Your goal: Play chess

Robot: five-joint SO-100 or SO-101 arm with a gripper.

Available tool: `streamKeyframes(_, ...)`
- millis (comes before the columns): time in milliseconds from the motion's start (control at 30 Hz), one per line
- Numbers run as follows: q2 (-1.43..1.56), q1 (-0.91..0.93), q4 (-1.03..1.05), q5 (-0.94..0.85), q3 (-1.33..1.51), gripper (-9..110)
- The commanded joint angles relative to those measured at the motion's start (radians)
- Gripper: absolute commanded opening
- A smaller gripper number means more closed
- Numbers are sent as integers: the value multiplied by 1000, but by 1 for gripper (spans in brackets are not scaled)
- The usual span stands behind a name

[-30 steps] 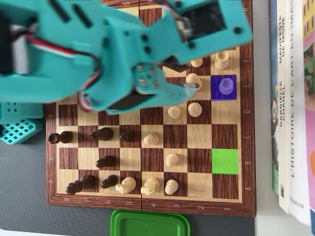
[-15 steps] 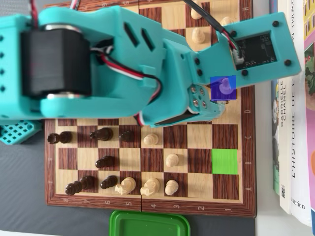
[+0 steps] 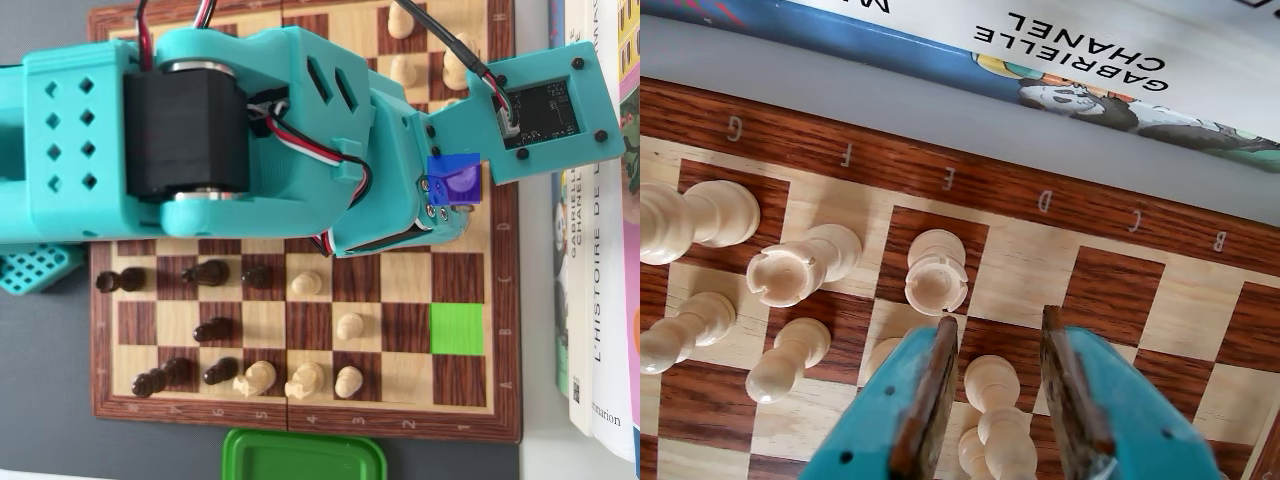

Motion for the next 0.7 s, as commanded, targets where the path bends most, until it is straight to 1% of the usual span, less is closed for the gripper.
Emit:
streamKeyframes(0, 8, -12, -2, 6, -54, 13)
streamKeyframes(267, 6, -48, -5, 8, -54, 14)
streamKeyframes(667, 2, -48, -8, 8, -54, 14)
